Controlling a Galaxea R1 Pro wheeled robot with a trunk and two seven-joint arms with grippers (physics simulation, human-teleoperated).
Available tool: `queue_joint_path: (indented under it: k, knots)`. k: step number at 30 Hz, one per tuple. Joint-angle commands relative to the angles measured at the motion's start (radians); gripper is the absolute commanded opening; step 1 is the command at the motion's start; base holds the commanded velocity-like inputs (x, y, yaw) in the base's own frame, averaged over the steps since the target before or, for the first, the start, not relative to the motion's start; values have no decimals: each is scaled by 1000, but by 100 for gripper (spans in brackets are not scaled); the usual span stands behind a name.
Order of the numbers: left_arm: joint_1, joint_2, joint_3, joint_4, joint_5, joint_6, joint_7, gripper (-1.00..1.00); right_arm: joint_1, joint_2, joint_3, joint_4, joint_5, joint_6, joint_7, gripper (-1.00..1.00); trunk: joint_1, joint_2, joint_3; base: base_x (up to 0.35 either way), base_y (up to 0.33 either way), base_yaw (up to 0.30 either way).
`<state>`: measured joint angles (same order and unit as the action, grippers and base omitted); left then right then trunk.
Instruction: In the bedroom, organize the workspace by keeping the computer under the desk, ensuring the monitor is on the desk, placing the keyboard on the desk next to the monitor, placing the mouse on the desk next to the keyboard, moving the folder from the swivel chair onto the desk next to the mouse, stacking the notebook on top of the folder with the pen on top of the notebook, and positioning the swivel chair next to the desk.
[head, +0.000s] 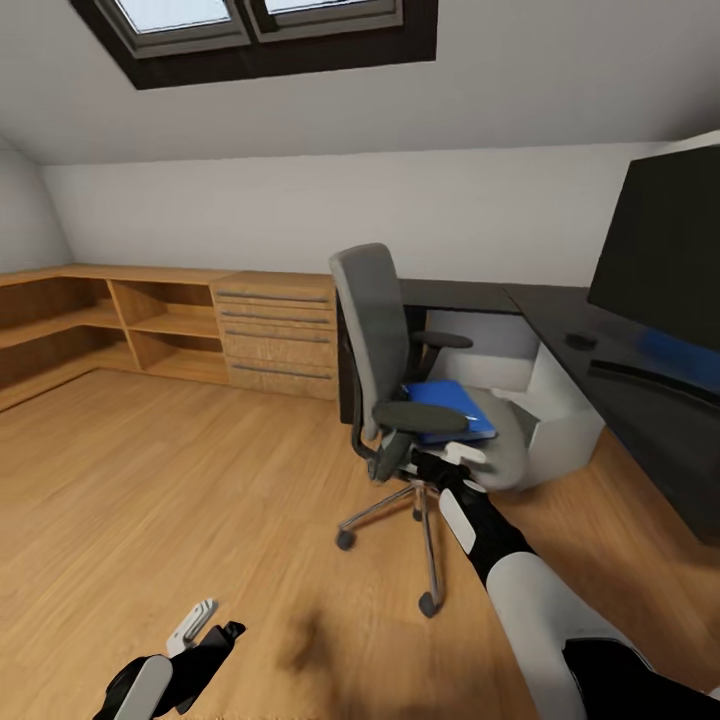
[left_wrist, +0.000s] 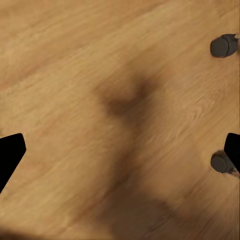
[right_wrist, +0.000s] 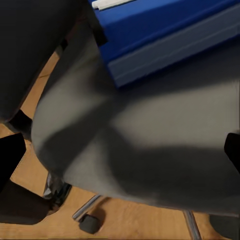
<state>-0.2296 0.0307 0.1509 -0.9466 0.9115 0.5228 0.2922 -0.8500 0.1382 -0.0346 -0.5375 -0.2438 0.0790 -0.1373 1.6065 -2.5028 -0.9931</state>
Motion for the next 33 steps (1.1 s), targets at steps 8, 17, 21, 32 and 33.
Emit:
queue_joint_path:
  k: [8, 17, 21, 32, 33]
  knots:
    - [0, 0, -1, -1, 10, 3, 8, 100, 2, 0, -3, -2, -5, 5, 22, 100, 0, 0, -1, 0, 0, 157]
    - [0, -1, -1, -1, 10, 3, 8, 100, 2, 0, -9, -2, -7, 4, 51, 100, 0, 0, -1, 0, 0, 11]
    - [0, -1, -1, -1, 10, 3, 8, 100, 2, -1, -11, -2, -8, 4, 52, 100, 0, 0, -1, -14, -8, 2]
    - [0, -1, -1, -1, 10, 3, 7, 100, 2, -2, -14, -3, -7, 3, 52, 100, 0, 0, -1, -208, -118, 0]
    - [0, -1, -1, -1, 10, 3, 7, 100, 2, -2, -14, -3, -7, 3, 52, 100, 0, 0, -1, -141, -77, 0]
